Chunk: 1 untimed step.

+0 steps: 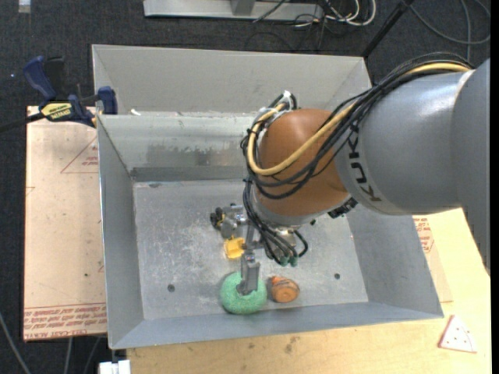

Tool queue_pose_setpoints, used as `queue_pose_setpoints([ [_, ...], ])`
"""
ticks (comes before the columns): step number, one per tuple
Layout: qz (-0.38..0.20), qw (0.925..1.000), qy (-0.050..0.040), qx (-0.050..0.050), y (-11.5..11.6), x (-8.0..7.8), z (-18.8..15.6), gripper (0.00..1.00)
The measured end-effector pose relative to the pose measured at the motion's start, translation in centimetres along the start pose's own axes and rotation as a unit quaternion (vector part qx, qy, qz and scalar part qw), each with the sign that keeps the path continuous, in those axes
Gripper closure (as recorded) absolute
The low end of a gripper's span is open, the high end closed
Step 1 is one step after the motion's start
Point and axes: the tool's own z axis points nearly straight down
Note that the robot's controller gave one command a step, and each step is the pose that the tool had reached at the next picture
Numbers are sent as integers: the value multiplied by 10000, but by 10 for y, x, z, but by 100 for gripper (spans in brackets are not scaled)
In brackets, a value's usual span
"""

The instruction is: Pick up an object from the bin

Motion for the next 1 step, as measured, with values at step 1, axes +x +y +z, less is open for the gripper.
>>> queue_pose_setpoints([
  [1,194,9998,-8,7,-19,4,18,0],
])
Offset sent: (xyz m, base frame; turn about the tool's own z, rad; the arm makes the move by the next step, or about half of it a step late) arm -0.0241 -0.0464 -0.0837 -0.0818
